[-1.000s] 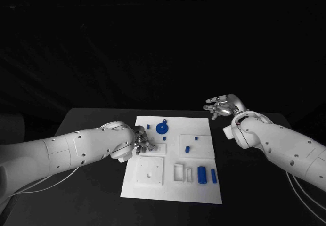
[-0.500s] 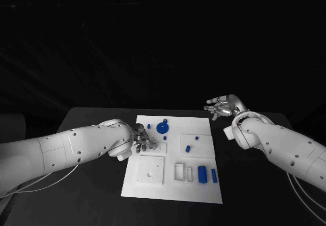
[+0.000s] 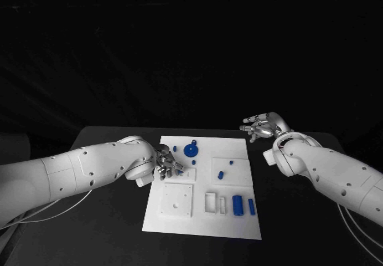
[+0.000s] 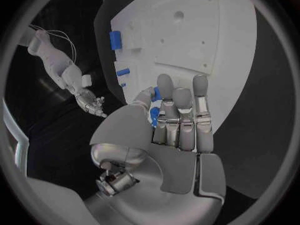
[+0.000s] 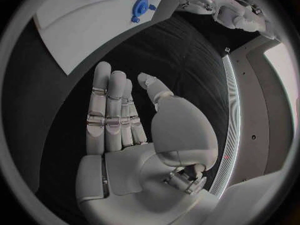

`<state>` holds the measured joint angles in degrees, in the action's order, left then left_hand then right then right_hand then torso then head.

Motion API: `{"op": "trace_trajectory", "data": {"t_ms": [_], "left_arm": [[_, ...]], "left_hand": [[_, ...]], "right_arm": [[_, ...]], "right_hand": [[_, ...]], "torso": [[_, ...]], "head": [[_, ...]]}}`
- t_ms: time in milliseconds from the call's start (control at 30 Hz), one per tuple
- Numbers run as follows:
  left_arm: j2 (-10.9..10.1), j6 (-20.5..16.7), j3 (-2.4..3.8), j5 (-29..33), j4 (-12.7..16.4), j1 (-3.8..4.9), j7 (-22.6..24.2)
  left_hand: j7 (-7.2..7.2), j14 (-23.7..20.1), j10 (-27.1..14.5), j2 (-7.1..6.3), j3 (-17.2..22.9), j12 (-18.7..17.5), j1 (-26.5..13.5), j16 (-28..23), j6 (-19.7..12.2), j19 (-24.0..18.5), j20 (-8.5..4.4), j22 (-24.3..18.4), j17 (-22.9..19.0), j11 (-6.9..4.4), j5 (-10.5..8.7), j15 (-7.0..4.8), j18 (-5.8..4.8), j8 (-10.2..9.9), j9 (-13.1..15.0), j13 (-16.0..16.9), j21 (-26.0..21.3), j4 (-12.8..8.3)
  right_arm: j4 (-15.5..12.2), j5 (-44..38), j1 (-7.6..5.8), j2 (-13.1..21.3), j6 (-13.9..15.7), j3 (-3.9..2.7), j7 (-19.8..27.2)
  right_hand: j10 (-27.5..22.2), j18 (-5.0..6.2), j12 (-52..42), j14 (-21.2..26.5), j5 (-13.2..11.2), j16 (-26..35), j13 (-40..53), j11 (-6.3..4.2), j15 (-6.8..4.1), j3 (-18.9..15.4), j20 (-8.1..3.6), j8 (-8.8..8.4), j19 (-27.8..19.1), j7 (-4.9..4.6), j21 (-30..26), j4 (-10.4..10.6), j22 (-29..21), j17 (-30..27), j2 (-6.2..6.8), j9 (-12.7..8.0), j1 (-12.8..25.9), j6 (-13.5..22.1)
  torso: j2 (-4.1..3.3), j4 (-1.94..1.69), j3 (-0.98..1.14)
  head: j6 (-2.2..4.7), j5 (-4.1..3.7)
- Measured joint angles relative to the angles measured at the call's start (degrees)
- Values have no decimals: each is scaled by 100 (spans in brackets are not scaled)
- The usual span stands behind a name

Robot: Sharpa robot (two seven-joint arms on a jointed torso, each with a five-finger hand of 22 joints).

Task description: Assemble the parts on the task board

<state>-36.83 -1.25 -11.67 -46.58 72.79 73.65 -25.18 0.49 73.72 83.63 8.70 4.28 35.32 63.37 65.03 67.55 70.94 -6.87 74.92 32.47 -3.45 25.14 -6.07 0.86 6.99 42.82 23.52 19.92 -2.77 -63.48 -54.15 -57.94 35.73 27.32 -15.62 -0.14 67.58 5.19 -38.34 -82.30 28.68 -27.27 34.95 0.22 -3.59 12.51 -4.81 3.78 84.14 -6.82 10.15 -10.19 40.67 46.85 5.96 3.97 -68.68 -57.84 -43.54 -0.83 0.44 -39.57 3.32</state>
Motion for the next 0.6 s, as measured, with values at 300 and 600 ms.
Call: {"op": "trace_trajectory", "data": {"t_ms": [300,600], "left_arm": [[126,236,2,108,-189,36,4],[217,328,2,40,-303,64,0]], "left_hand": [[-49,-66,-31,101,1296,94,-756,90,-113,-73,-30,0,-24,-54,577,-27,0,76,1047,45,105,-1148],[-42,-86,-30,-434,3048,133,-1015,127,-37,-136,-48,-1,-48,-33,-1169,-46,0,-57,1414,57,383,-832]], "right_arm": [[6,1,2,-7,-12,0,-4],[6,2,2,-10,-18,0,-9]], "right_hand": [[-21,-1,0,0,0,0,0,-21,0,0,0,0,0,6,1,0,0,0,0,0,0,-6],[-21,0,0,0,-1,0,0,-21,0,56,0,0,0,7,1,-56,1,5,0,0,-1,-7]], "torso": [[-2,3,1],[-5,4,3]], "head": [[-8,2],[-6,-1]]}}
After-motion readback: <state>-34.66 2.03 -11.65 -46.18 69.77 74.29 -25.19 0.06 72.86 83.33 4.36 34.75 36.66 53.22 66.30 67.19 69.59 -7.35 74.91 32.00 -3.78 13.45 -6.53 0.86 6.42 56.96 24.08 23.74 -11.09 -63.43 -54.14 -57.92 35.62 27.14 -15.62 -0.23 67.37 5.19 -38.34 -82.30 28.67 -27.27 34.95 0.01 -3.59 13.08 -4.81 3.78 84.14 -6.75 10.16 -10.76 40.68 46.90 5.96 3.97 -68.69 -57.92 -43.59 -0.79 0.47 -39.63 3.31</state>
